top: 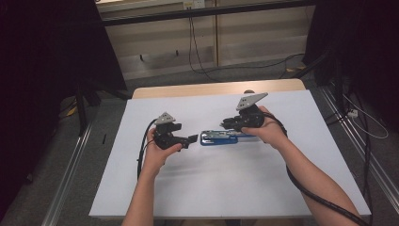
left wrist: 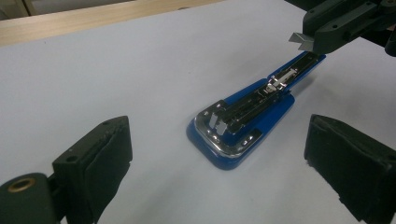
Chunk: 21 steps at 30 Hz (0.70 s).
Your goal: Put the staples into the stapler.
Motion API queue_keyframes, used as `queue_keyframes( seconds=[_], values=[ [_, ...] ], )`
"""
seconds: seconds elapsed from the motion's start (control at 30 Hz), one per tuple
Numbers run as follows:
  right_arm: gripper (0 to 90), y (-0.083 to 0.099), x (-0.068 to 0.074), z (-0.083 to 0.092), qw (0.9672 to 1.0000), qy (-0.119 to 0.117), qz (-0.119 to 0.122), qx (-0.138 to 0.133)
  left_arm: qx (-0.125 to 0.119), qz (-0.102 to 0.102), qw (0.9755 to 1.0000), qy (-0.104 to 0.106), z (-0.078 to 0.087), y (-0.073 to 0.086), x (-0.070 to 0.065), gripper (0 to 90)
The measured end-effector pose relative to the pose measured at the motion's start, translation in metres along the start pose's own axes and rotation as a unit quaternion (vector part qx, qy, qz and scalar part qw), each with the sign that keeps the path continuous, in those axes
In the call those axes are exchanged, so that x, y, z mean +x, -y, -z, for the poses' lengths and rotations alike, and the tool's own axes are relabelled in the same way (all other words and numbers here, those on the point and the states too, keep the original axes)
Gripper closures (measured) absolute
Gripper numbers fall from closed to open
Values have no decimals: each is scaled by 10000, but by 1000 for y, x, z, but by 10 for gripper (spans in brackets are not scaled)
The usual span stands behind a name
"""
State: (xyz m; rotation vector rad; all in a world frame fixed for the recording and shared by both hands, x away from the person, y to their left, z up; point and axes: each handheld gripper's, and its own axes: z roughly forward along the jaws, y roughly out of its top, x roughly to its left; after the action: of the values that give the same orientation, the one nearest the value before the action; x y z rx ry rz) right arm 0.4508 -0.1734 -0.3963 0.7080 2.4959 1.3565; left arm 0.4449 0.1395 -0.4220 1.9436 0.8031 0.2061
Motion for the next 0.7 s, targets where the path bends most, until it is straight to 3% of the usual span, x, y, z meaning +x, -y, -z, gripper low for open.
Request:
queue_keyframes(
  seconds=[0.7],
  values=[
    [792,-5,-10,-13,9990,-247,353,95,105,-19,9999,-18,-1,1,0,77]
  ],
)
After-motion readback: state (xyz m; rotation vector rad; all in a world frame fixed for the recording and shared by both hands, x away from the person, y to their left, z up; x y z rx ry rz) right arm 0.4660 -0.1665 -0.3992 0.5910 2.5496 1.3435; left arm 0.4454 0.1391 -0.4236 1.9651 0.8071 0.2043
